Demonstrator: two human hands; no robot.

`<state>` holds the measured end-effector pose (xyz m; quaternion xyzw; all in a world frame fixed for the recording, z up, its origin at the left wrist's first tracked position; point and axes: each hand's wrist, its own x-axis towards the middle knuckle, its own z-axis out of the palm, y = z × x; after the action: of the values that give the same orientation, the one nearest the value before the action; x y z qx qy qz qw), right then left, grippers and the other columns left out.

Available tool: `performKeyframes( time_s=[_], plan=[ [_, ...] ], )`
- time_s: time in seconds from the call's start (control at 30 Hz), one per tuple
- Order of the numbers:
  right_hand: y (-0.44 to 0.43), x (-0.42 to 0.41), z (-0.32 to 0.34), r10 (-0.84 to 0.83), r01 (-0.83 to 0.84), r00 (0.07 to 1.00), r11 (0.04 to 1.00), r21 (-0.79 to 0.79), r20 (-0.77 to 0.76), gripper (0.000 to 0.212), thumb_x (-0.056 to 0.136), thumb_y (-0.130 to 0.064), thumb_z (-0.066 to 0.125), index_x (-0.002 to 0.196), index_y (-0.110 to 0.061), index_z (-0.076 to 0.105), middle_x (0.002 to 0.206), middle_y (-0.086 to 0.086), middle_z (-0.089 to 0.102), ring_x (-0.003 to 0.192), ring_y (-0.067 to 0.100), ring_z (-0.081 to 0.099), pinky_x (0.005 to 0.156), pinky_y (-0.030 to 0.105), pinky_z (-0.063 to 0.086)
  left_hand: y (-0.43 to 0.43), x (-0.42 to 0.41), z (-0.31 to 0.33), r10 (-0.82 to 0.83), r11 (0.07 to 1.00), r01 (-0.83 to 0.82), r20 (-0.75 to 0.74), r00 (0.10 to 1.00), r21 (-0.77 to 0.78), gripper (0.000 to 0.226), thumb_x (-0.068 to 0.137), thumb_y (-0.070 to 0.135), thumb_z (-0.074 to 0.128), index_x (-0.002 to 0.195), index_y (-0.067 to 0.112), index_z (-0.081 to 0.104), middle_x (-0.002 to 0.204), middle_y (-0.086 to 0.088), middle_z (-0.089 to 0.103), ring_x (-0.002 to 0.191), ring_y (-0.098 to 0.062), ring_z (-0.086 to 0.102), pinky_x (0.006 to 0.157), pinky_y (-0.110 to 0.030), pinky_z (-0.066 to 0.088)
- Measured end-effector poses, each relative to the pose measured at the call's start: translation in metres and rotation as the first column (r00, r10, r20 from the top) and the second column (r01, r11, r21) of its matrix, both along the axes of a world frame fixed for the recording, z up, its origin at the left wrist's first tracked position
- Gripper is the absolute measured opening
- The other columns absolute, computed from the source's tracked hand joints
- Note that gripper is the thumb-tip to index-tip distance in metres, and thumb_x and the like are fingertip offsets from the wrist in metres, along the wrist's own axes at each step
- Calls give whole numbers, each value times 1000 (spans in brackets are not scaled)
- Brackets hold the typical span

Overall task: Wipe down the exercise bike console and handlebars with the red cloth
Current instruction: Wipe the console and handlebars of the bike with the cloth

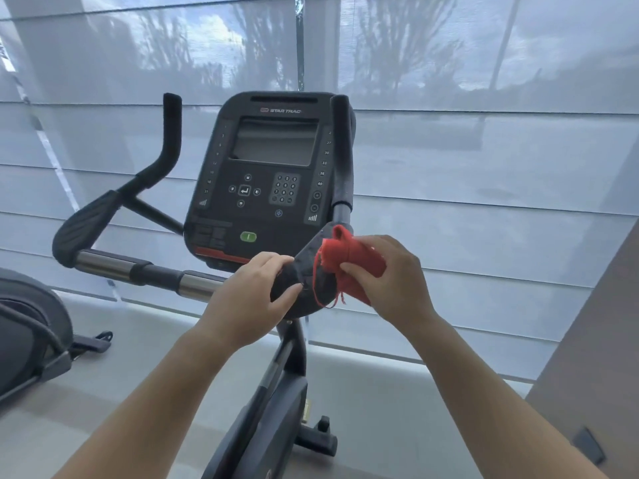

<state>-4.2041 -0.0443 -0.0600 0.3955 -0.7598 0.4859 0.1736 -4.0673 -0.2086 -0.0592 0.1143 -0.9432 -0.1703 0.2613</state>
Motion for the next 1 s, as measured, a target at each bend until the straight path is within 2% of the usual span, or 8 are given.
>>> performKeyframes(
  time_s=[0.13, 0.2, 0.33, 0.47, 0.57, 0.67, 0.8, 1.0],
  plan=[
    [-14, -9, 22, -84, 77, 994, 992, -97, -76, 32, 75, -20, 74, 105, -20, 64, 100, -8, 62, 91, 10, 55, 85, 13, 39, -13, -12, 12, -19, 999, 18, -33, 999, -46, 42, 88, 40, 54, 126, 23, 51, 123, 11, 52, 107, -9, 53, 88, -28, 45],
    [-23, -11, 26, -66, 63, 995, 997, -43, -78, 35, 76, -19, 73, 110, -16, 63, 107, -3, 62, 99, 15, 56, 91, 21, 39, -21, -20, 18, -31, 998, 28, -52, 998, -61, 42, 88, 41, 53, 127, 24, 51, 125, 11, 52, 104, -10, 55, 85, -32, 48],
    [-26, -14, 13, -19, 26, 997, 995, 100, -73, 37, 77, -25, 74, 113, -22, 64, 116, -9, 62, 108, 10, 52, 94, 13, 32, -40, -35, 24, -68, 995, 65, -47, 997, -77, 42, 89, 43, 52, 127, 25, 51, 126, 11, 51, 105, -10, 55, 84, -37, 50],
    [-28, -25, 23, -63, 65, 994, 998, 24, -87, 28, 74, -23, 75, 99, -30, 65, 95, -23, 60, 92, 0, 54, 83, 6, 36, -67, -53, 31, -101, 989, 100, -6, 995, -107, 43, 89, 45, 50, 128, 27, 49, 130, 13, 48, 100, -10, 54, 85, -36, 49],
    [-42, -37, 38, -137, 134, 985, 990, -35, -105, 29, 75, -20, 75, 100, -28, 65, 96, -20, 60, 89, -1, 53, 82, 3, 35, -89, -71, 45, -136, 979, 135, 5, 991, -151, 44, 89, 48, 49, 129, 29, 48, 132, 15, 47, 92, -8, 51, 84, -32, 48],
    [-59, -53, 51, -168, 163, 977, 985, -50, -132, 29, 74, -18, 75, 100, -26, 65, 96, -18, 60, 90, -1, 53, 81, 1, 33, -110, -94, 62, -184, 966, 183, 10, 983, -184, 44, 89, 49, 48, 128, 29, 48, 132, 14, 48, 110, -9, 53, 90, -36, 48],
    [-78, -73, 63, -220, 210, 960, 975, -78, -172, 28, 74, -16, 75, 97, -28, 64, 91, -25, 56, 89, -3, 52, 80, 0, 32, -134, -126, 78, -219, 956, 219, 23, 975, -196, 42, 89, 48, 49, 127, 30, 48, 132, 14, 47, 111, -11, 52, 93, -36, 46],
    [-106, -108, 85, -328, 291, 917, 939, -183, -226, 26, 76, -16, 73, 100, -22, 65, 97, -14, 59, 92, 6, 55, 86, 8, 36, -158, -175, 92, -267, 938, 269, 39, 963, -217, 42, 90, 44, 49, 129, 28, 47, 134, 11, 47, 117, -13, 49, 95, -40, 44]
  ],
)
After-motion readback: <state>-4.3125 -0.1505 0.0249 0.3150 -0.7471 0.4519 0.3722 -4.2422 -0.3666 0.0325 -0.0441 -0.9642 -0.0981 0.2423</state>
